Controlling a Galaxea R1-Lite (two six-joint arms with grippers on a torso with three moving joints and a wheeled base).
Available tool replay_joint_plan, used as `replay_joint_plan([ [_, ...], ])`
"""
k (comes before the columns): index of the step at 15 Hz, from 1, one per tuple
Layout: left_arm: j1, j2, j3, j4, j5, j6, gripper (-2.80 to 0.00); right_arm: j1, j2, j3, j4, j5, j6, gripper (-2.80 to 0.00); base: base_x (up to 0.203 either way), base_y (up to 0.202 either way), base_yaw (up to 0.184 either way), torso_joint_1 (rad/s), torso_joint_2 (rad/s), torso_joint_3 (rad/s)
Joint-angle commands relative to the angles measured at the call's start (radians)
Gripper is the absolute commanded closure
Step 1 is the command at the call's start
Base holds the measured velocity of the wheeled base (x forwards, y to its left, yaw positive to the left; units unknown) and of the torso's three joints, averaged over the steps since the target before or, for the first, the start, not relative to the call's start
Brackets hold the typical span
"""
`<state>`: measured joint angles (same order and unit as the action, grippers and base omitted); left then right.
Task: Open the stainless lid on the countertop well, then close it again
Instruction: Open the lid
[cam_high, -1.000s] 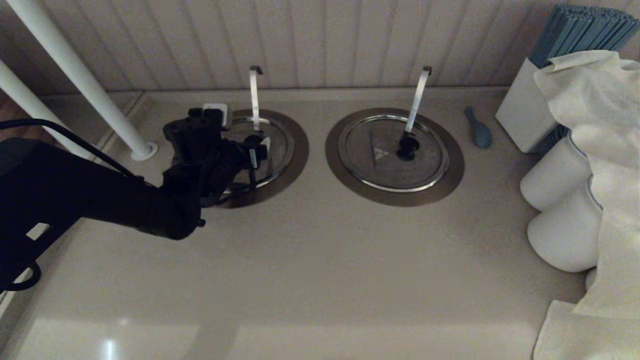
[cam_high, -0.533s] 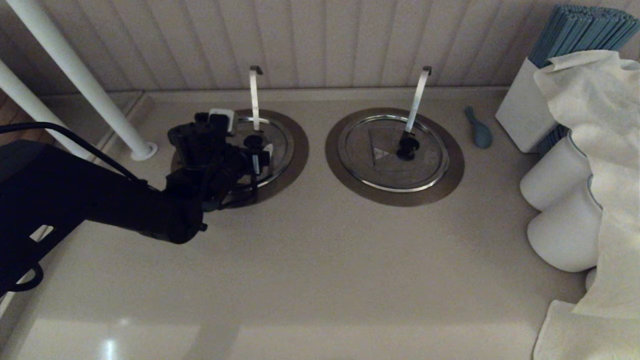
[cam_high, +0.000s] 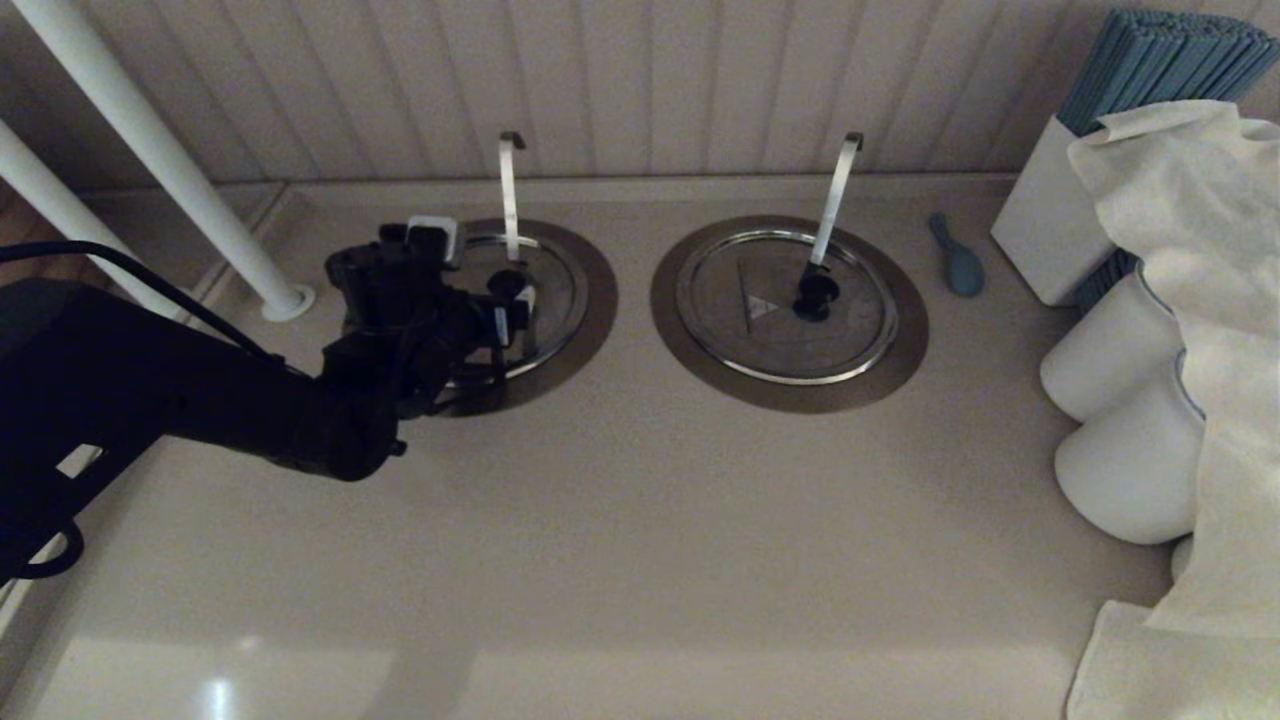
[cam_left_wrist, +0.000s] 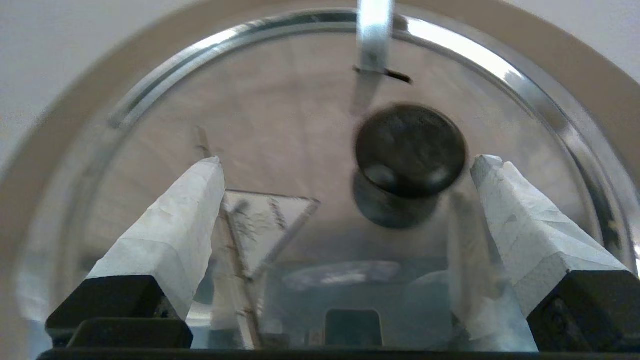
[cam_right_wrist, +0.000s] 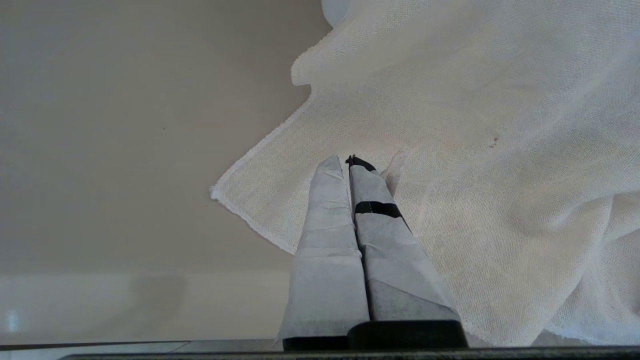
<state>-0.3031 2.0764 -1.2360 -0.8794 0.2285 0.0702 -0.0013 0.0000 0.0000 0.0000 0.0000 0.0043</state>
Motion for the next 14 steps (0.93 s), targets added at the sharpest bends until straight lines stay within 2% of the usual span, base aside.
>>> replay_joint_plan([
  [1,0.009,-0.007,-0.007,-0.006,0.002,0.000,-2.80,0.000,0.000,0.000,0.000,0.000,-0.001,0.00,0.000,0.000,0.000,0.000,0.00,0.000],
  [14,0.041,-0.042,-0.015,-0.003,-0.001,0.000,-2.80,0.001,0.000,0.000,0.000,0.000,0.000,0.00,0.000,0.000,0.000,0.000,0.00,0.000],
])
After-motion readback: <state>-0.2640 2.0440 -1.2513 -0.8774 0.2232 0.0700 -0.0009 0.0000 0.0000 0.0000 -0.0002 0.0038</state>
